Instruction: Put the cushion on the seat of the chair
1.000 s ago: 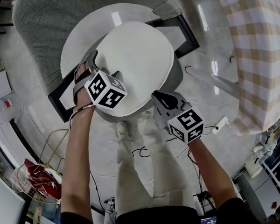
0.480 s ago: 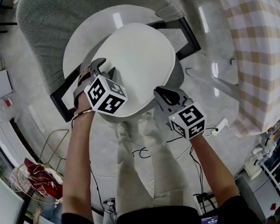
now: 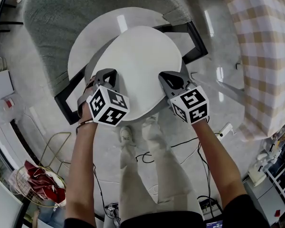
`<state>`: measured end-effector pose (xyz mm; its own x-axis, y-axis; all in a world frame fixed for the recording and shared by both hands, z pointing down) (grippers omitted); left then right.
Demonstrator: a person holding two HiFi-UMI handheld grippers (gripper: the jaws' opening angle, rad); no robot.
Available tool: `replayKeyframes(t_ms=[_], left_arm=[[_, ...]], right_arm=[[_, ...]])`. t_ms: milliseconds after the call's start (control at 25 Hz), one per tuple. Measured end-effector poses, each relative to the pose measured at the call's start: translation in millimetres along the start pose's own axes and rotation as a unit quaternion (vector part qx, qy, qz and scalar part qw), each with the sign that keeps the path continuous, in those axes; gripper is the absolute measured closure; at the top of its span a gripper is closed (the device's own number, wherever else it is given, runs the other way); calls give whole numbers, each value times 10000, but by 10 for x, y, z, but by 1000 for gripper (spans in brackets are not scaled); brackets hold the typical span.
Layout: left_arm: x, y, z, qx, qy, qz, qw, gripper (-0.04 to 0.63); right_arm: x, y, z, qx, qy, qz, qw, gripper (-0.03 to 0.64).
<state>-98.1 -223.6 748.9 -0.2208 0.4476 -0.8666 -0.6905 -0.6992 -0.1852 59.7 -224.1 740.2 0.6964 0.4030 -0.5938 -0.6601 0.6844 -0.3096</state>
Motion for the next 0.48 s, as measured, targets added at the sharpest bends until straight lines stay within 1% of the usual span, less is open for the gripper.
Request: replayKeyframes(t_ms=[80,160,280,480], left_arm=[[20,0,18,85,-26,-3,10000,591],[33,-20,39,107,-32,1,9999,591],[57,-52,82,127,-29,15,9999,591],[93,-74,120,296,-160,121,9994,591]], right_arm=[[-120,-90,-49,85,15,98,9999,595],[-229,-199,-60,62,77,235,9997,595],[-346,-362,-32,35,219,474,9986,595],[-450,-570,54,92,451,757,9961,595]])
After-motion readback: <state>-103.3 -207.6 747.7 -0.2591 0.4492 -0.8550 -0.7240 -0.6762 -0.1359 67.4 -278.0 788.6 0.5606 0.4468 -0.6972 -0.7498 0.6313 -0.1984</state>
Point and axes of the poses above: the fingertips, and each gripper's own axes: x backward along the fingers, y to its left, z out of its underside, the point moved 2 cm from there along x, backward along the fingers, and after that the axes turned 6 degrees about -y, right-handed, at the moved point
